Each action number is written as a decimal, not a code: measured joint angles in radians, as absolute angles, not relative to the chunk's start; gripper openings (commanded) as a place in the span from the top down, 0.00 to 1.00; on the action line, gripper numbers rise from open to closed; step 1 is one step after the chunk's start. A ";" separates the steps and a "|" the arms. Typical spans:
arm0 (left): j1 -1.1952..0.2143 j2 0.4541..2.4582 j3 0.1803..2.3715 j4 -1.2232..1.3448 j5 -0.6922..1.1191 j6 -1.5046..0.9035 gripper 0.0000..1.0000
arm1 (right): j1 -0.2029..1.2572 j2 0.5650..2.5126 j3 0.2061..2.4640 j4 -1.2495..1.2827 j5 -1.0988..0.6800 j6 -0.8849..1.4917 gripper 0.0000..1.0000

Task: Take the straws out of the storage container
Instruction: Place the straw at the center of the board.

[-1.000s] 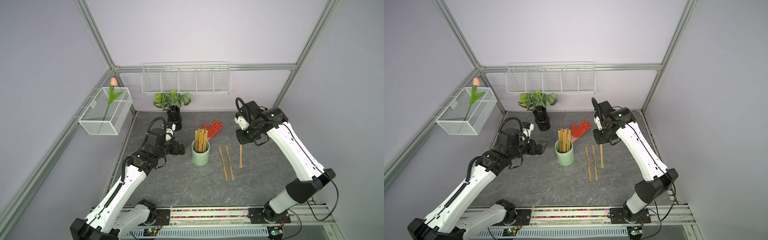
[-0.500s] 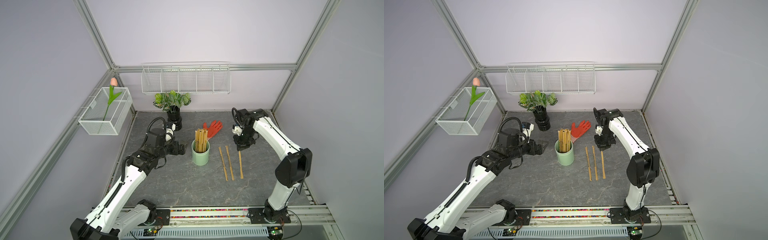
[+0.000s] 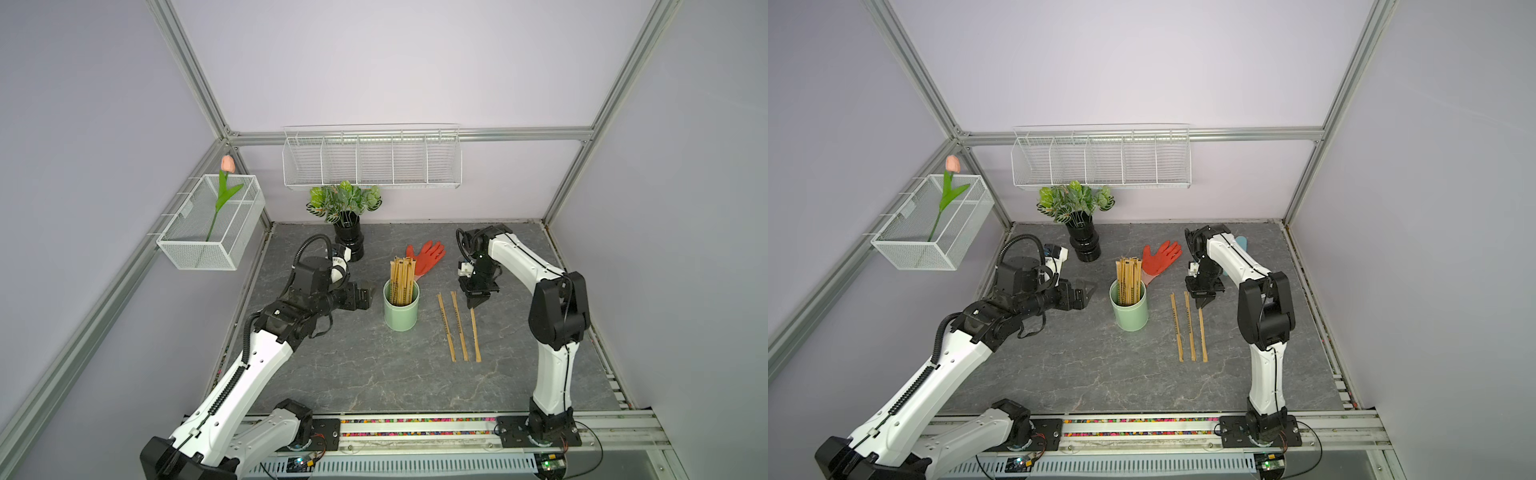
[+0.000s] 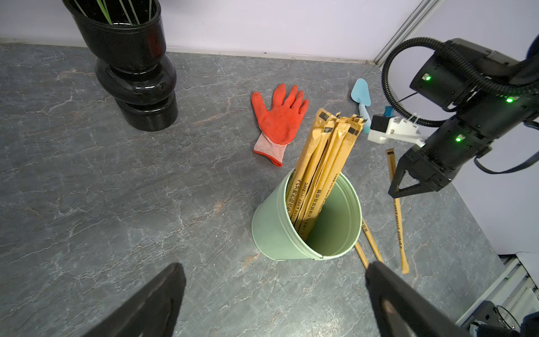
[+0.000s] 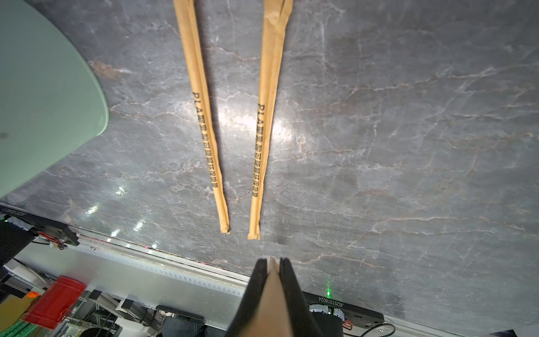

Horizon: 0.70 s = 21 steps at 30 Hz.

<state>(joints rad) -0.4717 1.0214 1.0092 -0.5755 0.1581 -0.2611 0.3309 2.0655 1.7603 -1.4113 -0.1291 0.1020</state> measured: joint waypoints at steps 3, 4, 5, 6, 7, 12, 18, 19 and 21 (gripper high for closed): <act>-0.472 1.021 1.009 -0.575 0.158 -0.261 0.00 | 0.324 2.105 1.770 -1.404 -0.133 0.097 0.87; -0.472 1.021 1.009 -0.575 0.158 -0.261 0.00 | 0.322 2.115 1.775 -1.404 -0.133 0.096 0.87; -0.472 1.021 1.009 -0.575 0.158 -0.261 0.00 | 0.319 2.128 1.781 -1.402 -0.134 0.096 0.87; -0.472 1.021 1.009 -0.575 0.158 -0.261 0.00 | 0.315 2.138 1.784 -1.399 -0.136 0.095 0.87; -0.472 1.021 1.009 -0.575 0.158 -0.261 0.00 | 0.313 2.146 1.788 -1.397 -0.136 0.095 0.87; -0.472 1.021 1.009 -0.575 0.158 -0.261 0.00 | 0.296 2.177 1.793 -1.388 -0.144 0.092 0.87; -0.472 1.022 1.009 -0.575 0.159 -0.261 0.00 | 0.289 2.218 1.795 -1.369 -0.155 0.092 0.87; -0.472 1.022 1.009 -0.575 0.159 -0.261 0.00 | 0.289 2.223 1.796 -1.366 -0.157 0.092 0.86; -0.472 1.024 1.009 -0.575 0.158 -0.261 0.00 | 0.289 2.231 1.798 -1.361 -0.159 0.092 0.86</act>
<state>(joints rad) -0.4717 1.0237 1.0092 -0.5755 0.1581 -0.2611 0.2886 2.2311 1.7981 -1.3605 -0.1593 0.0917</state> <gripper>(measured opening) 0.996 0.136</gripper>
